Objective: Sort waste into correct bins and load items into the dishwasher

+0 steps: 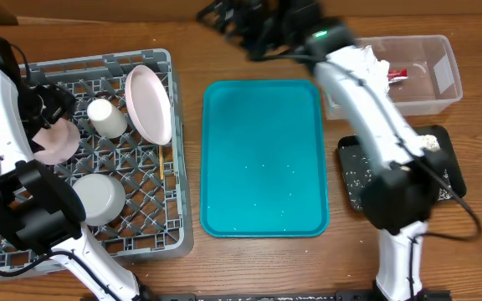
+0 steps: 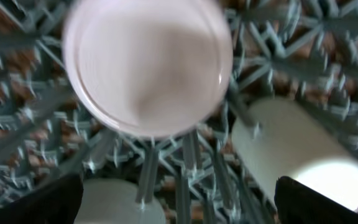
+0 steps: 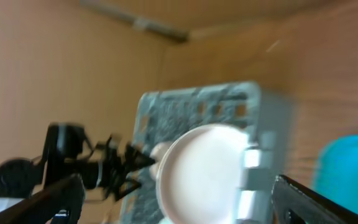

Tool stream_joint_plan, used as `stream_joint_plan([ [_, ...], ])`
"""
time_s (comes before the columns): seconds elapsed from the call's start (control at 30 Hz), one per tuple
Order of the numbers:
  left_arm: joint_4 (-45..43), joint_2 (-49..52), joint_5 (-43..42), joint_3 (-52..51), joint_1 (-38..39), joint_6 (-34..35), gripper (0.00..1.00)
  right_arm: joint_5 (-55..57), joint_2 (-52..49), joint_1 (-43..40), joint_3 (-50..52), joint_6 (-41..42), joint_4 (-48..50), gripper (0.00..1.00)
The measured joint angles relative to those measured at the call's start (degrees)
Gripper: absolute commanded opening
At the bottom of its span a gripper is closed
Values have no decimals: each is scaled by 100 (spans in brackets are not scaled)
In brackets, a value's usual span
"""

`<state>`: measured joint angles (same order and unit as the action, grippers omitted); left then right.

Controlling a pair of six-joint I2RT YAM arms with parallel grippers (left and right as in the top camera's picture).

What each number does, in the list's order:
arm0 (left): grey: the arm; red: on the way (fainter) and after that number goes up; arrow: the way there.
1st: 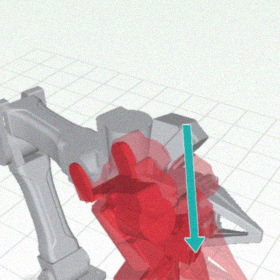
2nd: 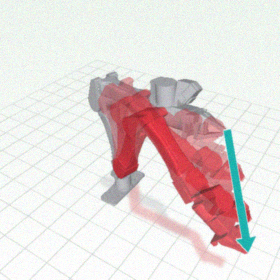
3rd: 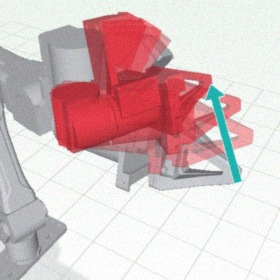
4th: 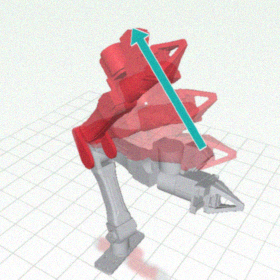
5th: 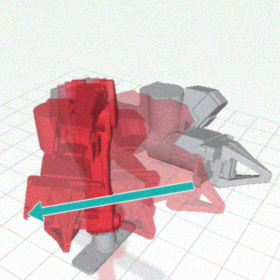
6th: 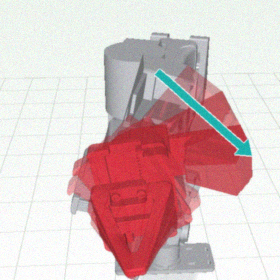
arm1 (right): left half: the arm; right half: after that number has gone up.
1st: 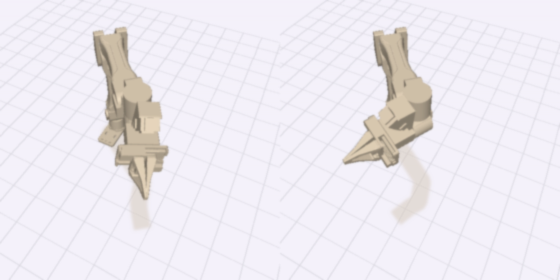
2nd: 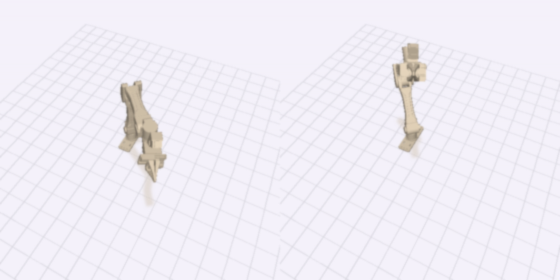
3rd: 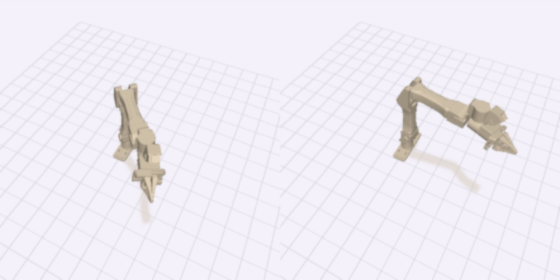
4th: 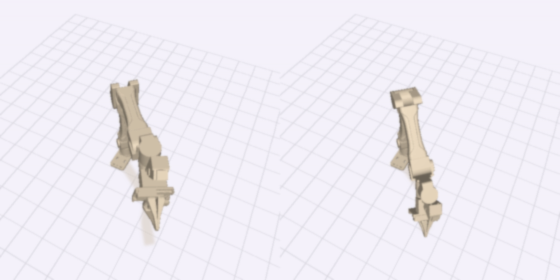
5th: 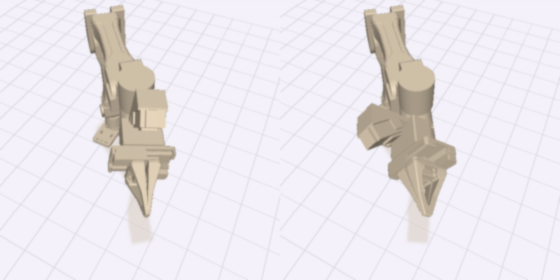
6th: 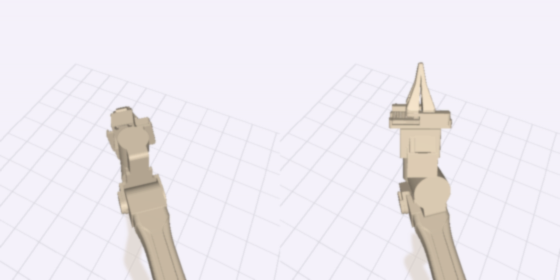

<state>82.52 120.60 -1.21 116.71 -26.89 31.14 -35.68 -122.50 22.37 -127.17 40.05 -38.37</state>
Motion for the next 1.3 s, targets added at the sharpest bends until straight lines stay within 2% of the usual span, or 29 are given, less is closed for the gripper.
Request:
stream_joint_plan([
  [0.2, 2, -2, -892, 0, -11, -538, 100, 1451, 997, -520, -15, -579, -1272, 100],
  [0.37, 0, -76, -1191, -9, -11, -750, 100, 2367, 1399, -761, -52, -767, -2199, 100],
  [0.77, 68, -1443, -1270, -15, -11, -1038, 100, 3668, 1412, -1602, -52, -857, -4201, 100],
  [0.9, 72, -1740, -1270, -15, -11, -1034, 95, 4072, 1513, -1757, -52, -850, -4588, 100],
  [1.0, 72, -1836, -1270, -15, -11, -1027, 100, 4304, 1773, -1823, -52, -857, -4839, 100],
  [1.3, 70, -1845, -1226, -15, -11, -1023, 100, 4787, 2817, -1823, -52, -767, -5877, 100],
])
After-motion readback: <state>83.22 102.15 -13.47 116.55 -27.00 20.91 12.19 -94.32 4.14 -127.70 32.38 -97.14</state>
